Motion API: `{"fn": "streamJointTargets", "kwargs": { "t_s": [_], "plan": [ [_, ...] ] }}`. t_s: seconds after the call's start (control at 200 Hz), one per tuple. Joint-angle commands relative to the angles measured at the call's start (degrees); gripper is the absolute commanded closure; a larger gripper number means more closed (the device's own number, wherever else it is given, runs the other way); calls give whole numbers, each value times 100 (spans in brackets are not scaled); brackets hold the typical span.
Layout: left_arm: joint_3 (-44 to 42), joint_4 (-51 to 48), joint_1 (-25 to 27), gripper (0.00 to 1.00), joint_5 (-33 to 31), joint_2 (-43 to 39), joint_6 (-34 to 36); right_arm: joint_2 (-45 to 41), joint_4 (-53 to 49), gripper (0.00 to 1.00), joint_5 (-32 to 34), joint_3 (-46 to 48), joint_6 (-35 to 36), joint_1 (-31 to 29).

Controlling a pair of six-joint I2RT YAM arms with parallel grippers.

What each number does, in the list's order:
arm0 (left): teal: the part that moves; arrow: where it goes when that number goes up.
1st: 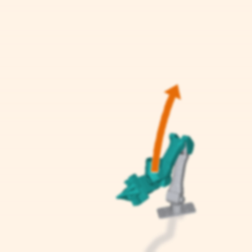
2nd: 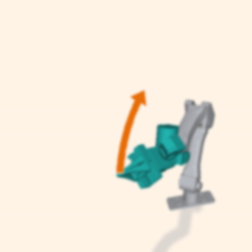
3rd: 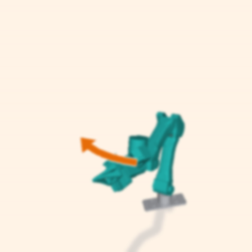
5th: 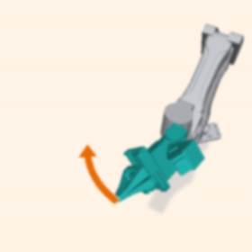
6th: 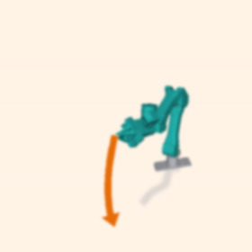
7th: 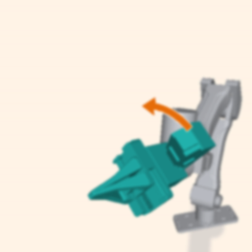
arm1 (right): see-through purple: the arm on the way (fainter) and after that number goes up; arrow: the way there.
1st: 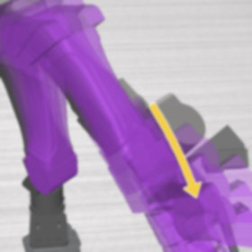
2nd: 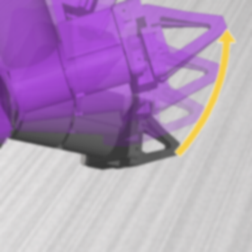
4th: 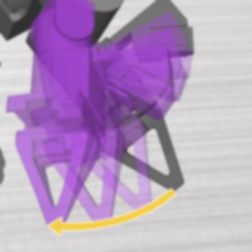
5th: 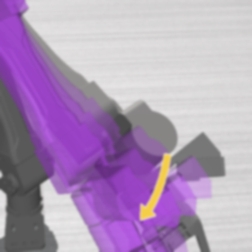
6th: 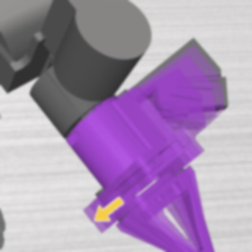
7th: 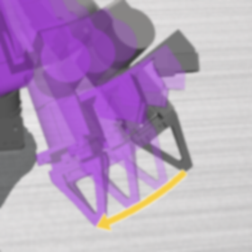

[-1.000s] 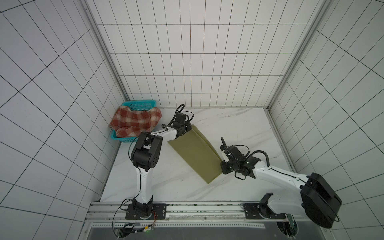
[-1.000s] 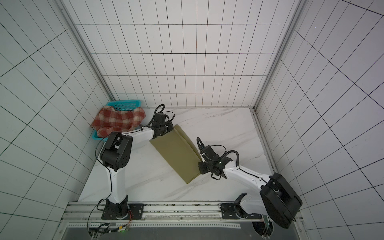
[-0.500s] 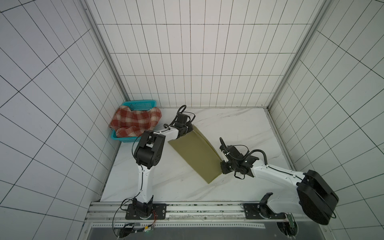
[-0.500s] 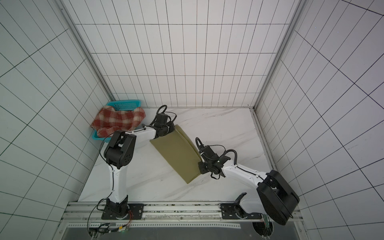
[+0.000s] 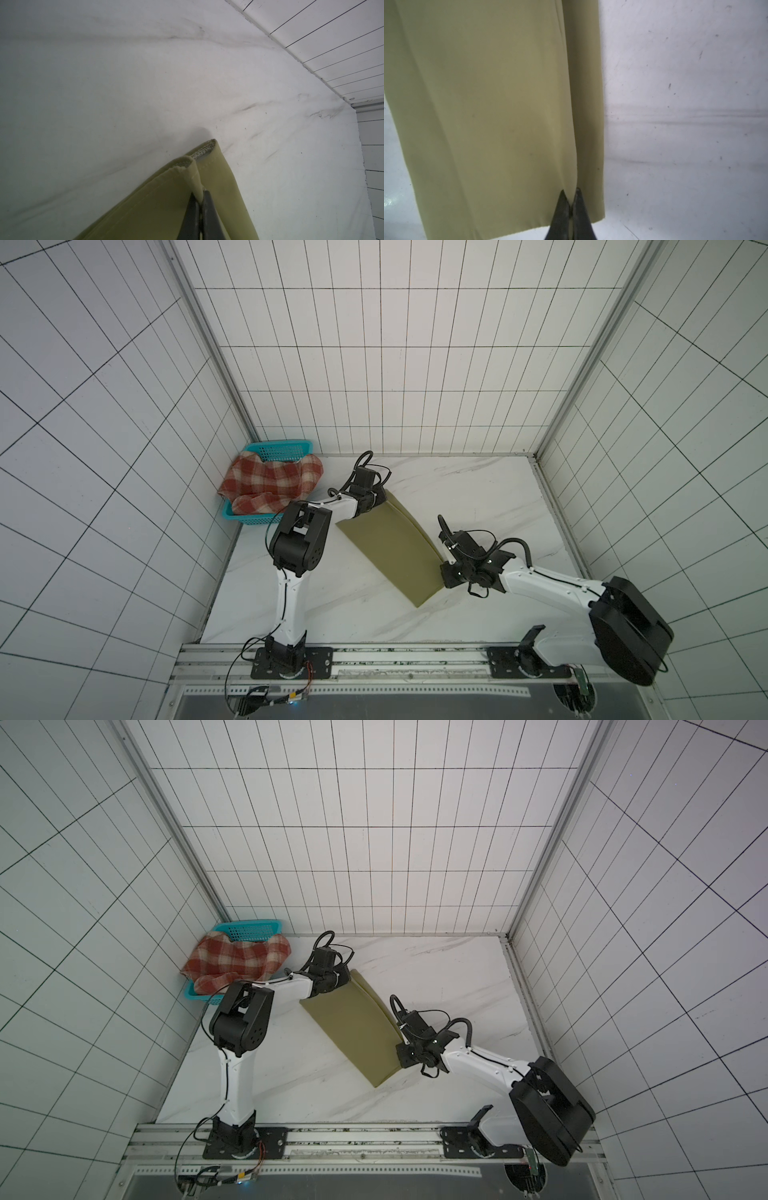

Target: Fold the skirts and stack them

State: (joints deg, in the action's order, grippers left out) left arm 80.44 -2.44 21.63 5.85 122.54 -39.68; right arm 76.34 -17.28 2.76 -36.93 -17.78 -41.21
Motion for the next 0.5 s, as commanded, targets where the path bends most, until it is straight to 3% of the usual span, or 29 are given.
{"fn": "streamJointTargets", "kwargs": {
  "t_s": [0.0, 0.495],
  "plan": [
    [-2, 228, 35, 100, 14, -178, -57, -5, -248, 100, 45, -393, -58, 45],
    [50, 305, 158, 100, 66, -190, -144, -196, -360, 100, 15, -269, -139, 59]
  ]
}}
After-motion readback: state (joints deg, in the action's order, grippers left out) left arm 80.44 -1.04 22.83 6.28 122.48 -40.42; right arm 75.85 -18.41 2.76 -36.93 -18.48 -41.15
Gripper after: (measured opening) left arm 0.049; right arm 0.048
